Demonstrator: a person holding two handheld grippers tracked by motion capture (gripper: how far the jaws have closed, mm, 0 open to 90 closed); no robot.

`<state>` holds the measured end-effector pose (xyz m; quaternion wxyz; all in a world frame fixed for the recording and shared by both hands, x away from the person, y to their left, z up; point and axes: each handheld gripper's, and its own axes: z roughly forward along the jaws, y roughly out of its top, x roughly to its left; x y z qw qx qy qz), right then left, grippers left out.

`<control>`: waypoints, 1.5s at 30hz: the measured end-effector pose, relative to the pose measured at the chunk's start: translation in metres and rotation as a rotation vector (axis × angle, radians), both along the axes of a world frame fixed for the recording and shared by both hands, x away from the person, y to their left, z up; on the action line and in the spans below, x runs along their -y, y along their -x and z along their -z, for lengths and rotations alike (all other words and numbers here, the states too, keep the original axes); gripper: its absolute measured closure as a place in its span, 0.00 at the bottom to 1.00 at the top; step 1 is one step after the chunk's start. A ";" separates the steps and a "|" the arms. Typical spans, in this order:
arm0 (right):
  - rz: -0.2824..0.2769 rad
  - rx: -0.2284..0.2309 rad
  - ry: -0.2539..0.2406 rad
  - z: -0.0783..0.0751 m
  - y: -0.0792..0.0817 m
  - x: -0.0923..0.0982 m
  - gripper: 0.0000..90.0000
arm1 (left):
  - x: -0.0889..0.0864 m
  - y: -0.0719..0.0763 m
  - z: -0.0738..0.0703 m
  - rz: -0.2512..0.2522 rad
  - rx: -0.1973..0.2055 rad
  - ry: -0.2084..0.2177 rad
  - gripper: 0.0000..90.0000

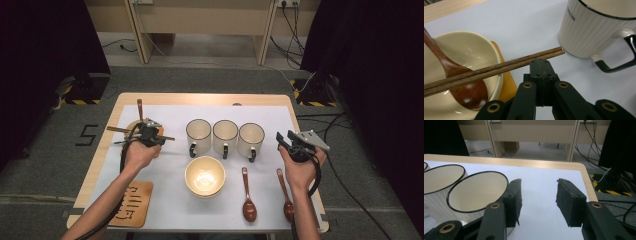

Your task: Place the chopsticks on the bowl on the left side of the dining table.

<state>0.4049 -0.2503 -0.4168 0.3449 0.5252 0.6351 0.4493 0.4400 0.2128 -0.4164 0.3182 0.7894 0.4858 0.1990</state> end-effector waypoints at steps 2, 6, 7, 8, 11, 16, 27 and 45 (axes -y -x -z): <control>-0.001 -0.001 -0.002 0.000 0.000 0.000 0.61 | -0.003 0.001 -0.002 -0.005 0.007 0.003 0.99; -0.002 -0.004 0.001 0.001 0.000 -0.001 0.61 | -0.025 -0.006 -0.013 -0.066 0.049 -0.001 0.99; -0.004 -0.004 -0.002 0.000 0.000 -0.002 0.61 | -0.035 -0.012 -0.016 -0.099 0.065 -0.016 0.99; -0.005 -0.001 0.003 0.000 0.000 -0.002 0.61 | -0.035 -0.012 -0.016 -0.099 0.065 -0.016 0.99; -0.007 -0.004 0.002 0.000 0.000 -0.004 0.61 | -0.054 -0.031 -0.017 -0.168 0.066 -0.040 0.99; -0.010 -0.008 0.001 0.002 -0.001 -0.004 0.61 | -0.064 -0.043 -0.011 -0.207 0.049 -0.067 0.99; -0.009 -0.007 0.000 0.001 -0.001 -0.004 0.61 | -0.065 -0.050 0.001 -0.247 0.006 -0.116 0.99; -0.006 -0.006 0.002 0.001 -0.001 -0.002 0.61 | -0.067 -0.052 0.007 -0.286 0.000 -0.121 0.99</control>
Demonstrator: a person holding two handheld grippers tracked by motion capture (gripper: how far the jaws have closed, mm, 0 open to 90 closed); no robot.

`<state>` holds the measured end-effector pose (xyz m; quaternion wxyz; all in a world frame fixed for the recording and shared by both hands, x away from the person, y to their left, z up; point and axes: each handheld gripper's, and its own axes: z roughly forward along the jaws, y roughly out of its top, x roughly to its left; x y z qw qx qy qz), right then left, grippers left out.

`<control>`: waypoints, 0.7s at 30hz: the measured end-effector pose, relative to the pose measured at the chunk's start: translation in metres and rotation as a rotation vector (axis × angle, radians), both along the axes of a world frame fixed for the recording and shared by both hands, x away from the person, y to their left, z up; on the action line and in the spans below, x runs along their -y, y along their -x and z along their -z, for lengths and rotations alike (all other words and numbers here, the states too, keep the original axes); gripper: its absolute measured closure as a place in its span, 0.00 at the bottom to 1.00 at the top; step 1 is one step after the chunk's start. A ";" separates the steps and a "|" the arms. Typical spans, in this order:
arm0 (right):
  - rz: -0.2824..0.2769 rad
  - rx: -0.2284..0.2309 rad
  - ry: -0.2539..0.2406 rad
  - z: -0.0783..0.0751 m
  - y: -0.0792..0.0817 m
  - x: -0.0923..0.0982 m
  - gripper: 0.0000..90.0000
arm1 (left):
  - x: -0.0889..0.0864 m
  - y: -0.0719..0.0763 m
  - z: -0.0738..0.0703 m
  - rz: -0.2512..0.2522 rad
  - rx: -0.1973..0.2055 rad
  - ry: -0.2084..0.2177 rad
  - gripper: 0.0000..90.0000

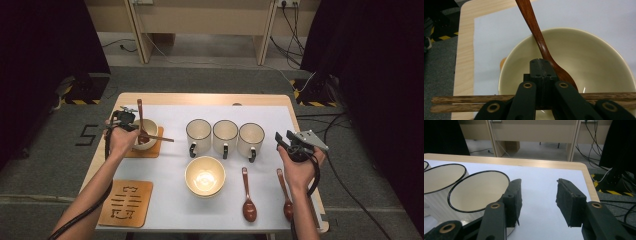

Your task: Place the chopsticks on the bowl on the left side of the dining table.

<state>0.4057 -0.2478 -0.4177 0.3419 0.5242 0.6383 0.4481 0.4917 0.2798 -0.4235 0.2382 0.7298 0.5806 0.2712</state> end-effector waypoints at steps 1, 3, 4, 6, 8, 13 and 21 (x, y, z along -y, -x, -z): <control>0.000 0.000 0.000 0.000 0.000 0.000 0.61 | 0.000 0.000 0.000 0.000 0.000 0.000 0.99; -0.002 0.000 0.000 0.000 0.000 0.000 0.61 | 0.001 0.002 -0.004 0.007 0.012 0.003 0.99; -0.001 0.000 -0.001 0.000 0.000 0.000 0.61 | 0.003 0.005 -0.007 0.017 0.018 0.006 0.99; -0.003 0.001 0.002 0.001 -0.001 -0.001 0.61 | 0.010 0.013 -0.013 0.058 0.020 0.037 0.99; -0.004 0.000 0.001 0.001 -0.001 -0.001 0.61 | 0.017 0.021 -0.015 0.093 0.015 0.062 0.99; -0.002 0.002 -0.001 0.000 0.000 -0.001 0.61 | 0.031 0.039 -0.018 0.163 0.000 0.085 0.99; -0.009 0.000 0.003 0.000 0.000 -0.004 0.61 | 0.053 0.057 -0.014 0.261 -0.031 0.080 0.99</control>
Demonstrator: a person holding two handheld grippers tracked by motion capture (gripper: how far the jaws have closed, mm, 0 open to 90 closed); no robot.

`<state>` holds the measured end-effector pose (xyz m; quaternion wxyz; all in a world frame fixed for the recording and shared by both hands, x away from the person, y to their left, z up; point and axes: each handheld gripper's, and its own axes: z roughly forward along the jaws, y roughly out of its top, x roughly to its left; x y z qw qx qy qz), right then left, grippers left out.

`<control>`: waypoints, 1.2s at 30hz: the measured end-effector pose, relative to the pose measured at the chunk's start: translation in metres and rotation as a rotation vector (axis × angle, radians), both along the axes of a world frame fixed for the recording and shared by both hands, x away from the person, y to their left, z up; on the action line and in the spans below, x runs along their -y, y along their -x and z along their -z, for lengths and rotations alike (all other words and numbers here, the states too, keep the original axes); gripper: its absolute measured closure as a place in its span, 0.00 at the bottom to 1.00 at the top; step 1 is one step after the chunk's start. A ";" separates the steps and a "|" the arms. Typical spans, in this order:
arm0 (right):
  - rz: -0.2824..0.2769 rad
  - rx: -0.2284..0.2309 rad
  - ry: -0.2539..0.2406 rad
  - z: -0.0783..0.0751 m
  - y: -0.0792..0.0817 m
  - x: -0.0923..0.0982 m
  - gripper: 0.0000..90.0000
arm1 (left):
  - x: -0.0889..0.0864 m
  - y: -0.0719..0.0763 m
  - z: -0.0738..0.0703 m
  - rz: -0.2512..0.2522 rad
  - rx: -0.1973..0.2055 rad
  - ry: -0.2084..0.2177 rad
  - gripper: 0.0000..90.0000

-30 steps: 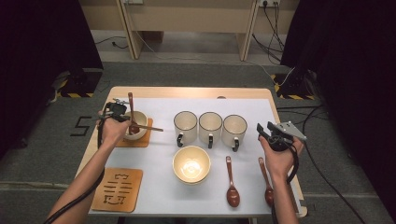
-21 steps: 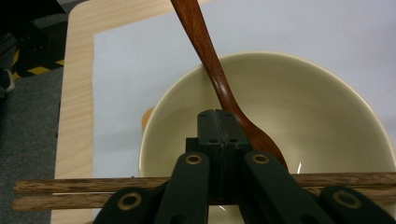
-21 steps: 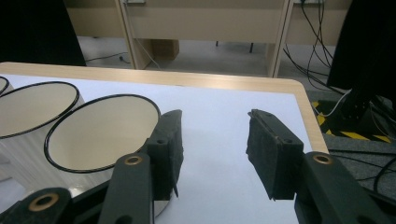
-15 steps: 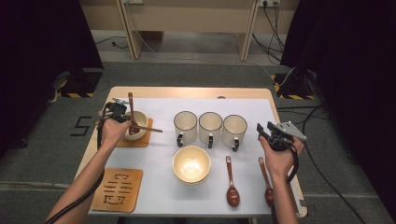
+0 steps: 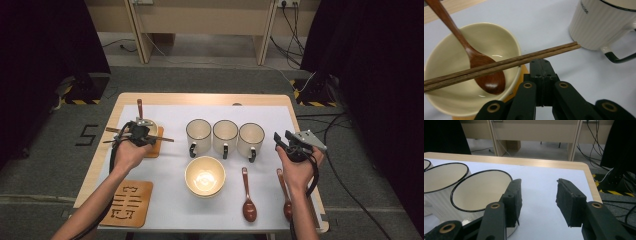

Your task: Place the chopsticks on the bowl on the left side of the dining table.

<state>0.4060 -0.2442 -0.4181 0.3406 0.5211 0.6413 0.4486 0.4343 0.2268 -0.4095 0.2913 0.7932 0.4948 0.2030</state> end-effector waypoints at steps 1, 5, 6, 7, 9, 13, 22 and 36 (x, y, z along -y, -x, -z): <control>0.000 0.000 0.000 0.000 0.000 0.000 0.61 | 0.000 0.000 0.000 0.000 0.000 0.000 0.99; 0.003 -0.001 0.003 0.000 0.000 0.001 0.61 | 0.006 -0.003 0.007 0.010 -0.009 -0.006 0.99; 0.003 -0.003 0.002 0.000 0.000 0.001 0.61 | 0.008 -0.004 0.008 0.014 -0.006 -0.006 0.99; 0.003 -0.003 0.001 0.000 0.000 0.001 0.61 | 0.008 -0.004 0.008 0.014 -0.006 -0.006 0.99; 0.004 0.000 -0.001 0.000 0.000 0.002 0.61 | 0.011 -0.006 0.009 0.017 -0.005 -0.007 0.99; 0.005 -0.002 -0.003 0.001 0.000 0.002 0.61 | 0.018 -0.014 0.010 0.020 -0.008 -0.015 0.99; 0.008 -0.003 -0.004 0.001 0.000 0.004 0.61 | 0.029 -0.027 0.013 0.019 -0.014 -0.014 0.99; 0.009 0.001 -0.006 0.000 0.000 0.004 0.61 | 0.023 -0.028 0.001 0.013 0.016 0.027 0.99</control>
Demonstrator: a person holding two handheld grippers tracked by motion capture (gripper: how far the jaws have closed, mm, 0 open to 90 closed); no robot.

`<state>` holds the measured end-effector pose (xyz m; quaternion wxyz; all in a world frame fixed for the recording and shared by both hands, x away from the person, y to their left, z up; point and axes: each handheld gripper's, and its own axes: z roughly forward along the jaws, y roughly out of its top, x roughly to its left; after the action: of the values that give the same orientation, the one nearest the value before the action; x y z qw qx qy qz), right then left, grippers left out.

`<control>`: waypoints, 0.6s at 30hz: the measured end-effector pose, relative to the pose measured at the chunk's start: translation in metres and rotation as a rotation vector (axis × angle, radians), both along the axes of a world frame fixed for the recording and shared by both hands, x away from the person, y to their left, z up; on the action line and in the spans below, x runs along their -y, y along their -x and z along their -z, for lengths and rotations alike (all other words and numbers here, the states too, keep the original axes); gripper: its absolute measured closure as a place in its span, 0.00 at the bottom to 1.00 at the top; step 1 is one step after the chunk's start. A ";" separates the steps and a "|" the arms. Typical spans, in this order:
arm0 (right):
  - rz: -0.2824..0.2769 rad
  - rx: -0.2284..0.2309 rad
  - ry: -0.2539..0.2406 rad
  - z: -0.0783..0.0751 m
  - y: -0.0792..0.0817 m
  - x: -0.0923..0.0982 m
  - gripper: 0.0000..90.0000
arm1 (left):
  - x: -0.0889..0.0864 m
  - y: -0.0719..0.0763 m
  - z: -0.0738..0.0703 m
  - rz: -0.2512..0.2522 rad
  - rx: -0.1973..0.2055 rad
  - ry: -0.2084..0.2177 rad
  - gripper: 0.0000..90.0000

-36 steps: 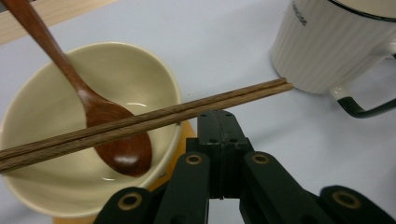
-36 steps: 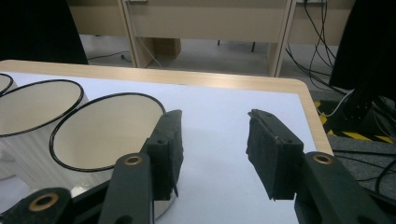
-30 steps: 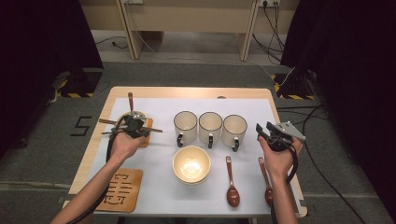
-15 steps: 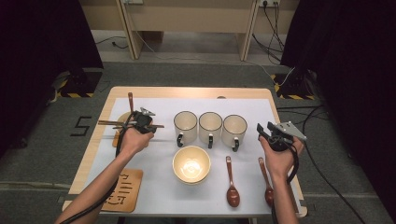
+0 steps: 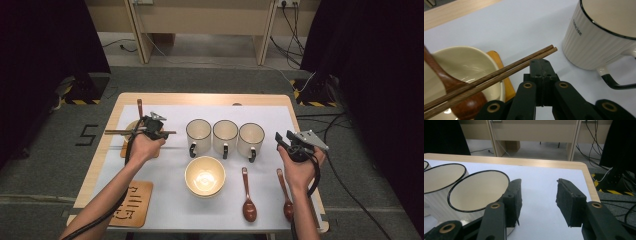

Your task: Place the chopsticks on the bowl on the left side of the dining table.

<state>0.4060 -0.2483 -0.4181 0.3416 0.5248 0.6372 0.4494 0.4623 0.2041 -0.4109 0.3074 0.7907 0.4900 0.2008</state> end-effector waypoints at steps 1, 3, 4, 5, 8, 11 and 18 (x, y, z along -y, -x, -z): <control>0.000 -0.001 -0.001 0.000 0.000 0.000 0.61 | -0.009 0.002 -0.006 -0.016 0.018 0.011 0.99; -0.001 -0.004 0.000 0.000 0.000 0.000 0.61 | -0.021 0.002 -0.010 -0.048 0.037 0.013 0.99; -0.004 -0.002 0.000 0.000 0.000 -0.001 0.61 | -0.029 0.002 -0.012 -0.070 0.045 0.010 0.99; -0.004 -0.002 0.000 0.000 0.000 -0.001 0.61 | -0.029 0.002 -0.012 -0.070 0.045 0.010 0.99; -0.004 -0.003 -0.001 -0.001 0.001 -0.002 0.61 | -0.056 -0.002 -0.015 -0.149 0.069 -0.020 0.99; -0.006 -0.002 0.001 0.000 0.000 -0.004 0.61 | -0.082 -0.007 -0.015 -0.220 0.065 -0.066 0.99; -0.012 -0.007 0.006 0.001 -0.001 -0.005 0.61 | -0.100 -0.013 -0.008 -0.271 0.053 -0.096 0.99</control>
<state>0.4066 -0.2430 -0.4190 0.3384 0.5213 0.6429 0.4476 0.4758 0.3041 -0.4032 0.2522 0.7254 0.5738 0.2844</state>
